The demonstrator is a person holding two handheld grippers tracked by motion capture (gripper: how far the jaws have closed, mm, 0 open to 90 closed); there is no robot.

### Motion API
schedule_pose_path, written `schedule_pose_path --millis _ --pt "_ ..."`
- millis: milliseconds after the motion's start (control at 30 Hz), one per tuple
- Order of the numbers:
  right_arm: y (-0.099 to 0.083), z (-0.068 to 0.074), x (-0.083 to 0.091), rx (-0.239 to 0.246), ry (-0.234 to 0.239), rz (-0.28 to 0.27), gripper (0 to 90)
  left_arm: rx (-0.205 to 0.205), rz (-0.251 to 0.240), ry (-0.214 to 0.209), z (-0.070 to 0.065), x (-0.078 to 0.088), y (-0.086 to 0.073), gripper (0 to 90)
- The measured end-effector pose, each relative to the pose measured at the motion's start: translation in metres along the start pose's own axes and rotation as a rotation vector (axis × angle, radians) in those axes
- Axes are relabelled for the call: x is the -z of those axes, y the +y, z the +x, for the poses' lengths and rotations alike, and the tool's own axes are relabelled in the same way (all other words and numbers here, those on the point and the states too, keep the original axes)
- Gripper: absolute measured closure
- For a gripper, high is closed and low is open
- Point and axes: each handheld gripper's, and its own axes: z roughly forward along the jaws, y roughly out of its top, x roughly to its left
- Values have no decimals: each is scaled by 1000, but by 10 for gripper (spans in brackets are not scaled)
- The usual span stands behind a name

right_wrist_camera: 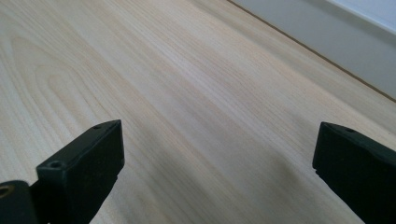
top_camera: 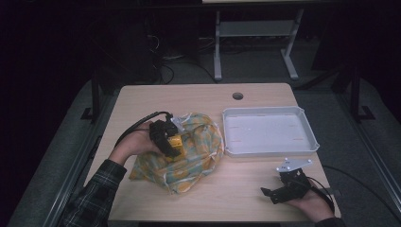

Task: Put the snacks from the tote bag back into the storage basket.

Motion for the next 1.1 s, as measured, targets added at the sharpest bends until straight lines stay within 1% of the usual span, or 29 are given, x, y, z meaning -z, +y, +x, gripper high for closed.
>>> schedule_pose_path --millis 33,133,267,433,567,1000,1100 --pt "0 0 0 0 0 0 17 -5 6 4 1 -1 0 286" --pt "0 0 0 0 0 1 17 0 21 -1 1 -5 0 299" --pt "0 0 0 0 0 0 17 0 23 -9 1 -8 -1 329" --pt "0 0 0 0 0 1 17 -7 42 -9 1 -10 0 402" --pt "0 0 0 -1 -1 -1 17 -5 40 6 1 -10 0 467" --pt "0 0 1 -2 -2 -1 17 -7 30 -15 3 -8 -2 494" --pt "0 0 1 -3 -2 -2 17 0 31 -19 5 -8 -2 495"
